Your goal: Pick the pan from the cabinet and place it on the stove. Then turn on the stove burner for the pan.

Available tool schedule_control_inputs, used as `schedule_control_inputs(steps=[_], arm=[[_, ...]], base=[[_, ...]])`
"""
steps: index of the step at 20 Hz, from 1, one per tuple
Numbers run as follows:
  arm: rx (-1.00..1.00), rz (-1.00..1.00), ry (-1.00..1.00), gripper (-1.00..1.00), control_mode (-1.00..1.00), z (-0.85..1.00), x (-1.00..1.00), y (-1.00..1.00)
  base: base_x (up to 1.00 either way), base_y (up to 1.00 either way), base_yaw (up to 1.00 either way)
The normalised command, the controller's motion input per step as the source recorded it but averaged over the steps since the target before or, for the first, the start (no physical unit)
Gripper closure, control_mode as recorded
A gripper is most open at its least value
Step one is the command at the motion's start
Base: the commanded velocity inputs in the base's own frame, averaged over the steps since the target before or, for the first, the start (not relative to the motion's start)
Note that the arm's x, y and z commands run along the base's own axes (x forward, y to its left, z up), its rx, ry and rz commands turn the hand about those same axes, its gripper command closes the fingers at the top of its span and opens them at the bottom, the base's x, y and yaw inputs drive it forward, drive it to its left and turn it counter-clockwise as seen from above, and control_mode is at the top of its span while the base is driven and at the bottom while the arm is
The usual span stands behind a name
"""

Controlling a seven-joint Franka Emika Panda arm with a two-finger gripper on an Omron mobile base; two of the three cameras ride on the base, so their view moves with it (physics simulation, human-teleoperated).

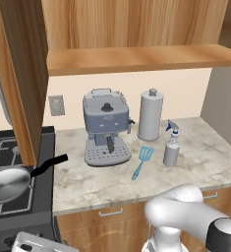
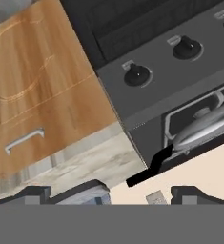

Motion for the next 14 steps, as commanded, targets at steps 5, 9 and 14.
schedule_control_inputs(steps=[5,9,14], arm=[[-0.18,0.00,-0.18,-1.00,-1.00,-0.19,-0.04,0.14],[-0.15,0.00,-0.17,-1.00,-1.00,-0.21,-0.04,0.00],[-0.12,0.00,-0.14,-1.00,-1.00,-0.18,0.00,0.00]], base=[[0.00,0.00,0.00],[0.00,0.00,0.00],[0.00,0.00,0.00]])
